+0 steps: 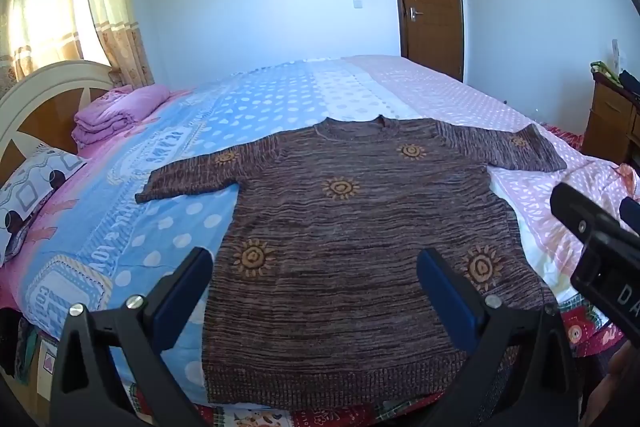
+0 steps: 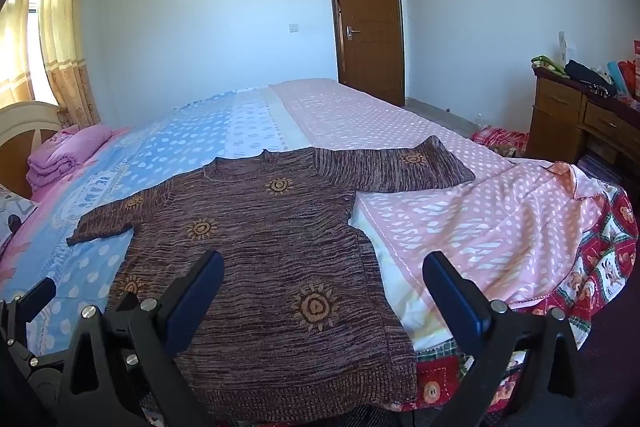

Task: Fold small clothes

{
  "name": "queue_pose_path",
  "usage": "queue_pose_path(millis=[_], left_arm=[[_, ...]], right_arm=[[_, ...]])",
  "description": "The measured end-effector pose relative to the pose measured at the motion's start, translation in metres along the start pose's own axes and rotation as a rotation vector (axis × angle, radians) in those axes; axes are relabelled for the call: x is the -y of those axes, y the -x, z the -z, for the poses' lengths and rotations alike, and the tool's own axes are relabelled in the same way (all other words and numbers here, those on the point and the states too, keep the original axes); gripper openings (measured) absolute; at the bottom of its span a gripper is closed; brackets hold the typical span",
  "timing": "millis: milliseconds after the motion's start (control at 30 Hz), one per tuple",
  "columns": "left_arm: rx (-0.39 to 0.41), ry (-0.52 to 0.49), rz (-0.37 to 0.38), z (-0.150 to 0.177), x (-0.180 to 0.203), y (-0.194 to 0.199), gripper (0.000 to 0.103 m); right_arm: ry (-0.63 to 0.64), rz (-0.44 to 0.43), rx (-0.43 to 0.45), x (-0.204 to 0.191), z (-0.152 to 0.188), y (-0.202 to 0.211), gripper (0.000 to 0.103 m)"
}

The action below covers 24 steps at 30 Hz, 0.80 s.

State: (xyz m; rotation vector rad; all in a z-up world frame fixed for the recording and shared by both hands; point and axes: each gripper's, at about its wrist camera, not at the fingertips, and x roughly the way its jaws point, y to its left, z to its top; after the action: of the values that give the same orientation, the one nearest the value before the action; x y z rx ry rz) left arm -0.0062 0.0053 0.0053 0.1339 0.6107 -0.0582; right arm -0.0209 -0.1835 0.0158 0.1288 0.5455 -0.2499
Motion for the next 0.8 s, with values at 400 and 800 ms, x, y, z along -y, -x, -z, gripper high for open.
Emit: queue_pose_path(millis=[400, 800], left_arm=[[-0.001, 0.002, 0.005, 0.0004, -0.0002, 0.0000, 0.103], [-0.002, 0.003, 0.009, 0.0013, 0.0011, 0.0004, 0.103]], right_arm=[[0.003, -0.002, 0.009, -0.0032, -0.0011, -0.0003, 0.100], [0.004, 0.000, -0.010, -0.0002, 0.0031, -0.0041, 0.100]])
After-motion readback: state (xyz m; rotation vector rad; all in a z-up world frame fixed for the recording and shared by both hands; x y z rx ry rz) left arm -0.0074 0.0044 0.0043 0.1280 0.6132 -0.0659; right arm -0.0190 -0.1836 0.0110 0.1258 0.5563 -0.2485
